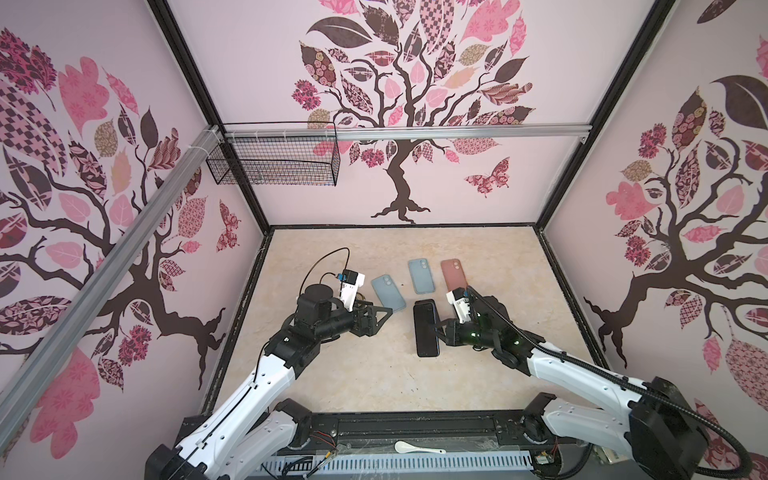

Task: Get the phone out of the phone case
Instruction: 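Lower the blue phone flat beside the black phones with the right gripper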

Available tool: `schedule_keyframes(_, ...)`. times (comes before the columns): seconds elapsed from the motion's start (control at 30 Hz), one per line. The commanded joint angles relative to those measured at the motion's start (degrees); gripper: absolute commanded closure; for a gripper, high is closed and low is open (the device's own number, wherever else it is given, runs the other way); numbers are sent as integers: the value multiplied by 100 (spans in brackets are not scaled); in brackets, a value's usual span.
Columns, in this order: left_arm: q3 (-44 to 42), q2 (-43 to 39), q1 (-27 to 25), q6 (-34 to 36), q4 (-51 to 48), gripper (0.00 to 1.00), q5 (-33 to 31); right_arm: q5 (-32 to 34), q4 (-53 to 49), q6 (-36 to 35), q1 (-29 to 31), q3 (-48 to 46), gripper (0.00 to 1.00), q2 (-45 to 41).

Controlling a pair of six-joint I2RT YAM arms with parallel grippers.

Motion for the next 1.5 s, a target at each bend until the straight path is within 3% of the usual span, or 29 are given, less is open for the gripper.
schedule_keyframes(0.0, 351, 98, 13, -12, -116, 12, -187, -1109, -588, -65, -328, 559, 100, 310)
schedule_keyframes(0.3, 761, 436, 29, -44, -525, 6, -704, -1371, -1024, 299, -336, 1416, 100, 1837)
schedule_keyframes(0.53, 1107, 455, 29, -105, -1416, 4, -1851, -1376, -1240, 386, -305, 2069, 100, 2887)
schedule_keyframes(0.67, 1244, 481, 31, -183, -1698, 2, -2144, -1340, -1122, 457, -277, 2241, 100, 3257)
schedule_keyframes(1.07, 1123, 352, 39, 88, -1720, 2, -2317, -1282, -616, 821, -287, 2656, 100, 4000)
schedule_keyframes(1.47, 891, 206, 39, -19, -1600, 2, -2206, -1165, -618, 649, -469, 3290, 100, 4614)
